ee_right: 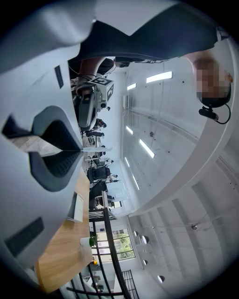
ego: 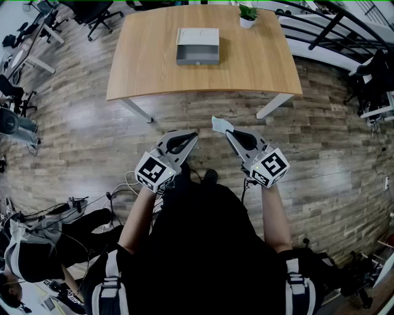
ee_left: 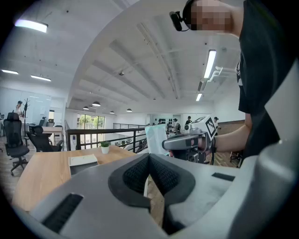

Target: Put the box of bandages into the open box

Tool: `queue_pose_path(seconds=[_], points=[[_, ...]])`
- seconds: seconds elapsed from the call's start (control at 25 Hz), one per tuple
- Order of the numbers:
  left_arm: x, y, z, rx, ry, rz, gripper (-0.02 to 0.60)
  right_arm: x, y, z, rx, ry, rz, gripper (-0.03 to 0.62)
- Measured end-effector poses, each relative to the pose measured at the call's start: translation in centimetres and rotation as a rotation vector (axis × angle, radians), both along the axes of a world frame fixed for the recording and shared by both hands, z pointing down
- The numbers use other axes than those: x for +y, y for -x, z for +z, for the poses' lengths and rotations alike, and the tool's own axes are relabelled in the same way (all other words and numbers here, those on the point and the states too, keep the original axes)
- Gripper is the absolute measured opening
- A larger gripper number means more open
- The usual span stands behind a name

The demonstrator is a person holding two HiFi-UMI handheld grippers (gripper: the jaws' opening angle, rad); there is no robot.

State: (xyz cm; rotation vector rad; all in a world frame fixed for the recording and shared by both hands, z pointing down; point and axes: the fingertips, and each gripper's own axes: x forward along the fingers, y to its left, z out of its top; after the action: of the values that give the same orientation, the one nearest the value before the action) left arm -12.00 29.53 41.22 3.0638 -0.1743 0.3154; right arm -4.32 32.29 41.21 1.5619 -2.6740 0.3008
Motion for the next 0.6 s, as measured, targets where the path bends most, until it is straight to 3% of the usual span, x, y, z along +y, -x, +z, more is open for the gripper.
queue_pose_path(seconds=[0.6], points=[[1.8, 0.5, -0.1, 0.003, 0.013, -0.019, 0.023, 2.3, 0.0, 0.9, -0.011, 0.02, 0.005, 0.025]])
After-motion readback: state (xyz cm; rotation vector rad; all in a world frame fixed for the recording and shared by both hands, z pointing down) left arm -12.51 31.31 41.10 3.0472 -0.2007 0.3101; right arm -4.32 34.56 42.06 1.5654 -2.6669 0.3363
